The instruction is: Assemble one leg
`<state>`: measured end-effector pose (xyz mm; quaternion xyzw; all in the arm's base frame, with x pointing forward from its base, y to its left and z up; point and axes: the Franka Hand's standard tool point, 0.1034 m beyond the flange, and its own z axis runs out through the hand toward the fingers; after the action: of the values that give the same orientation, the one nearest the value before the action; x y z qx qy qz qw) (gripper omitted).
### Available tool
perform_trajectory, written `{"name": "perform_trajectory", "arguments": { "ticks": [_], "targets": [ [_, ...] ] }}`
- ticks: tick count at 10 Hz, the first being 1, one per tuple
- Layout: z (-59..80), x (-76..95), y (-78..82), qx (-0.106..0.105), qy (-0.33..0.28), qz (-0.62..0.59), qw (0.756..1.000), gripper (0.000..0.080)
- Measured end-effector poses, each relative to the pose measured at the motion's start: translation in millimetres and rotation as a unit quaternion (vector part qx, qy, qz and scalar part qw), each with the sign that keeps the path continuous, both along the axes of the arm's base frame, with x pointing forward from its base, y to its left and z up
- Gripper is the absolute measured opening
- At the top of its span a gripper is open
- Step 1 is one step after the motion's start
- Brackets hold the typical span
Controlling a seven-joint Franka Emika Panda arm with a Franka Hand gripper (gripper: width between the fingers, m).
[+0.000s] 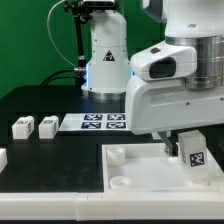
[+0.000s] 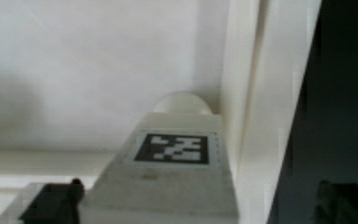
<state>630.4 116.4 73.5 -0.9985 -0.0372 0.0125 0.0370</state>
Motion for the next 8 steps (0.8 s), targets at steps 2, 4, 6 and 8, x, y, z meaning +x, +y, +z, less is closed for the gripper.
{"name": "perform_trajectory", "arguments": {
  "ticks": [2,4,6,8],
  "targets": [
    [0.0,-0.3,2.0,0.001,0.008,-0.095,0.995,0.0382],
    [0.0,-0.3,2.1,0.0,0.014,-0.172,0.985,0.0292],
    [0.0,-0.4,2.7,-0.001,0.022,-0.271,0.962,0.0292],
    [-1.2,-0.1,4.8,0.001,0.041,-0.454,0.89,0.0292]
  ]
}}
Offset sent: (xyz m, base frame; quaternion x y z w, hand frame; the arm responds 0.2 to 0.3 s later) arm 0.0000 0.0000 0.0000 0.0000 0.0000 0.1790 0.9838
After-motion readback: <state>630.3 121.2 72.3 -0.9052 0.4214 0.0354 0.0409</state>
